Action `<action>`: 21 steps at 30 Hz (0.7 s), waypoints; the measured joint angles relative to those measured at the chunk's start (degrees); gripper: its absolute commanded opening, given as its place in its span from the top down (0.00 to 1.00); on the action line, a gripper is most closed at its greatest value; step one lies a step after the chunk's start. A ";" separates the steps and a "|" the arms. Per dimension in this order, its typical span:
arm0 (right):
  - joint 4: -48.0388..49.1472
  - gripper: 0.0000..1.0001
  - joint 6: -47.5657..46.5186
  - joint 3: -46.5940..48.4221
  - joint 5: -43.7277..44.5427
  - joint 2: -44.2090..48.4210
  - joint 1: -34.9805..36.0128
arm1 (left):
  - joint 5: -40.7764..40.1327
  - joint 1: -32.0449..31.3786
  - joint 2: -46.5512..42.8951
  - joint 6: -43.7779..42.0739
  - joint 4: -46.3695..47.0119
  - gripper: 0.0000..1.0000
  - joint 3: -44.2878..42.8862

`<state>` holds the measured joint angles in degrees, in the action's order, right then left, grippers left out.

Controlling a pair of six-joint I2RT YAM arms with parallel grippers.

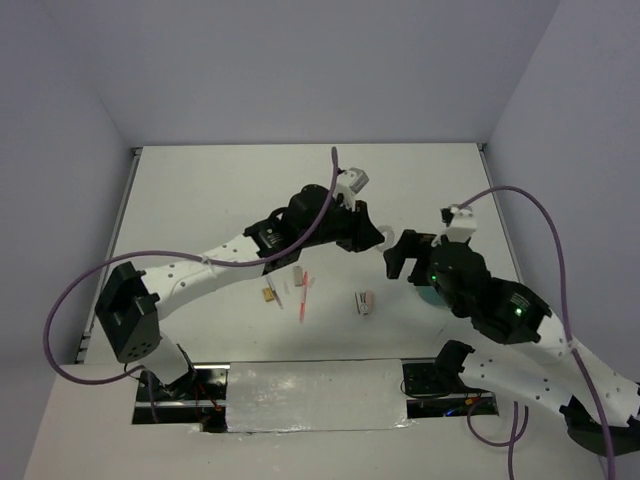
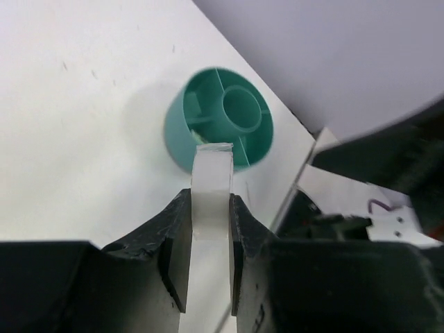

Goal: Sort the stationery into containers
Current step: Place the stationery in the storage box.

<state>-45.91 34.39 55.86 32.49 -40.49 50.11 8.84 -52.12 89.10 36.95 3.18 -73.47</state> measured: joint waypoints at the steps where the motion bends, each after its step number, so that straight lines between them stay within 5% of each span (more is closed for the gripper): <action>1: -0.63 0.00 0.96 0.26 0.15 2.05 0.02 | -0.15 -0.11 1.55 -2.19 0.20 1.00 -1.51; 12: -12.00 0.00 5.38 8.81 5.64 12.85 0.15 | 4.50 -0.83 33.59 -19.28 2.67 1.00 -30.45; 21: -16.59 0.00 4.15 9.51 6.51 15.61 0.15 | 5.27 -3.76 45.46 -26.43 2.91 1.00 -41.70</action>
<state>-62.50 38.54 65.36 39.00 -24.88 50.26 14.11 -55.88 134.56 10.52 6.09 -115.18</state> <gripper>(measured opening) 0.994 0.332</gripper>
